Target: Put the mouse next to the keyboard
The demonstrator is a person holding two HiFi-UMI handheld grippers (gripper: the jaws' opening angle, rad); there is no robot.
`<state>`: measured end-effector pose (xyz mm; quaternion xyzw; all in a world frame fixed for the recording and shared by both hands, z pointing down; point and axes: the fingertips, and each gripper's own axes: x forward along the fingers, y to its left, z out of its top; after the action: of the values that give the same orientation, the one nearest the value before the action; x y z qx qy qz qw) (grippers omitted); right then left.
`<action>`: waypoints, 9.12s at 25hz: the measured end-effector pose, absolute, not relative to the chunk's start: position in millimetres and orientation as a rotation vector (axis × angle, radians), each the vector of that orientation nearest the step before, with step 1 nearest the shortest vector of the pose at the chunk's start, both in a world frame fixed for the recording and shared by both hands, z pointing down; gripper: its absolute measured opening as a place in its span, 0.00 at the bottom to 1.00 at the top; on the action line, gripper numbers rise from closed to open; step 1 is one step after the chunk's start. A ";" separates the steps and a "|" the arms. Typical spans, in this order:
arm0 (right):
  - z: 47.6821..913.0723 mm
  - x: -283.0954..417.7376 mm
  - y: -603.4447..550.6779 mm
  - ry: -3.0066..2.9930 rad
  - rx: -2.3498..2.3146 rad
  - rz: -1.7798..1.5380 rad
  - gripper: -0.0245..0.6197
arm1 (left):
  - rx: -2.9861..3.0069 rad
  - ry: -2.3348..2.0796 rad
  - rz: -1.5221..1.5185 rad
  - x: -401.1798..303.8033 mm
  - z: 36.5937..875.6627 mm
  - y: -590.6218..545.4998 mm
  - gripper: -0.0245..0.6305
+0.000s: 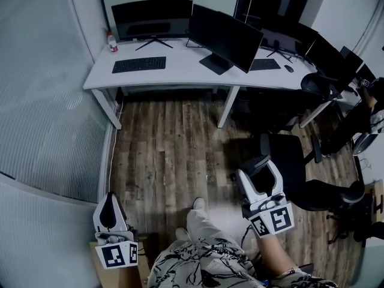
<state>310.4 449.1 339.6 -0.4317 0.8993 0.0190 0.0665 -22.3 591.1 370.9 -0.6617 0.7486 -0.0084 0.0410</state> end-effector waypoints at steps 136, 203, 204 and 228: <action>326.7 78.9 -337.4 2.681 -1.294 0.069 0.50 | -1.968 2.333 0.006 -256.2 347.5 -191.0 0.04; 691.4 -108.8 -398.0 3.488 -1.386 -0.625 0.50 | -2.303 2.271 -0.151 -324.9 430.6 -283.9 0.04; 696.8 -108.4 -397.5 3.502 -1.393 -0.643 0.50 | -2.305 2.274 -0.154 -325.4 432.4 -283.6 0.04; 745.9 -118.8 -416.9 3.565 -1.554 -0.891 0.50 | -2.332 2.318 -0.203 -334.4 454.2 -290.5 0.04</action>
<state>-118.8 -416.9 745.9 -0.3549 0.8144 -0.2035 -0.4115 -334.4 -290.5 454.2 -0.7058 0.7017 -0.0614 -0.0762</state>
